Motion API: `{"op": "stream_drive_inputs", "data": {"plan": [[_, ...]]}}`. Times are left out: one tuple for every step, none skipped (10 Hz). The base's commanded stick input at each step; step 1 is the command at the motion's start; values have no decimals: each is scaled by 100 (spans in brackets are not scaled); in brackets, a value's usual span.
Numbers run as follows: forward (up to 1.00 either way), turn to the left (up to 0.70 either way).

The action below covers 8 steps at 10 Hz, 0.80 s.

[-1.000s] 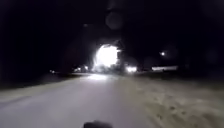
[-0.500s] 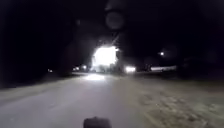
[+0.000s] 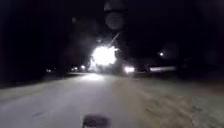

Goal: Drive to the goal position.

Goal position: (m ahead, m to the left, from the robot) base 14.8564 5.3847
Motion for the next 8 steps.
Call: {"op": "stream_drive_inputs", "data": {"plan": [[100, 0], [100, 18], [100, 32], [100, 39], [100, 40], [100, 40], [100, 40], [100, 40]]}}
